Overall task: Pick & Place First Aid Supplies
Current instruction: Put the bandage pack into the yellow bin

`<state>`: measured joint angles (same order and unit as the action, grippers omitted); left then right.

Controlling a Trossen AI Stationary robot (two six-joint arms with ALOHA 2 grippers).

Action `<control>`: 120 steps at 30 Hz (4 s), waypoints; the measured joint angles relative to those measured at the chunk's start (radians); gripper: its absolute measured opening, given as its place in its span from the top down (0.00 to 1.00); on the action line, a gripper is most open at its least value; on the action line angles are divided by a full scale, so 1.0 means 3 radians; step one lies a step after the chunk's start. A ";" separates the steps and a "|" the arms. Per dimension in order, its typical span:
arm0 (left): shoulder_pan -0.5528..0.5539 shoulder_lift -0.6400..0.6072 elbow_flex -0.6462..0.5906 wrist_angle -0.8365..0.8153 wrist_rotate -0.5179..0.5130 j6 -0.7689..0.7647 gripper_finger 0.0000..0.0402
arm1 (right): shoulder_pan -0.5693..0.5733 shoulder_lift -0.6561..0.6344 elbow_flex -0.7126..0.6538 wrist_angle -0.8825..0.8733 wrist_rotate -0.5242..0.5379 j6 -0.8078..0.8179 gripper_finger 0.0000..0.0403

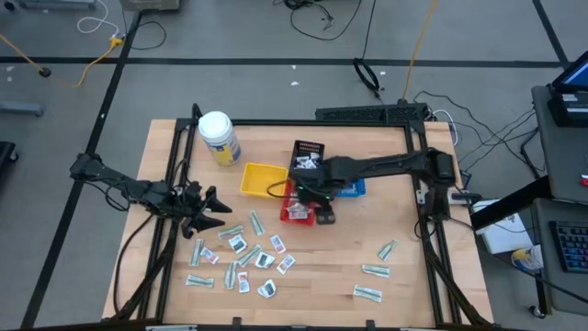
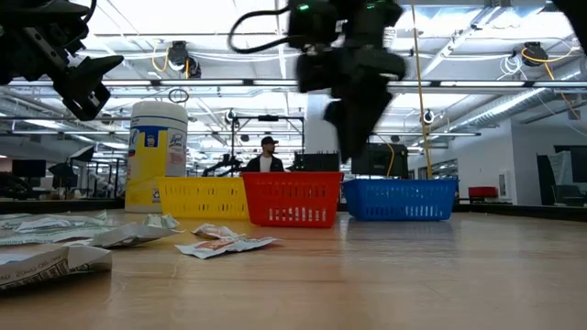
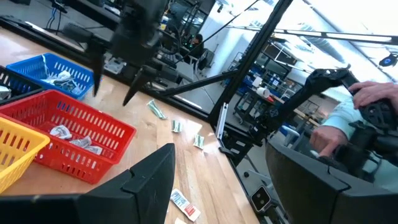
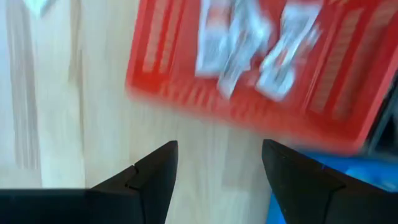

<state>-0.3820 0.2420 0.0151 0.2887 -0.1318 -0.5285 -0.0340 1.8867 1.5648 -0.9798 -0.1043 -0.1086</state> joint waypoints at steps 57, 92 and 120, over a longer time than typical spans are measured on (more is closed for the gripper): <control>0.0001 0.0000 0.0000 0.0000 0.0000 0.0000 0.36 | 0.1848 -0.1526 -0.2712 0.0206 -0.0003 0.0766 0.45; 0.0001 -0.0001 0.0001 0.0001 0.0000 0.0000 0.36 | 0.1327 -0.2038 -0.2242 0.1547 0.0536 0.1480 1.00; 0.0004 0.0001 0.0093 0.0558 -0.0575 0.0705 0.36 | 0.0361 -0.1754 -0.2241 0.4559 0.0773 0.1518 1.00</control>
<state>-0.3809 0.2424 0.0430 0.4561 -0.3042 -0.3171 0.0742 1.3605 0.8925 0.3880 0.1275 0.3470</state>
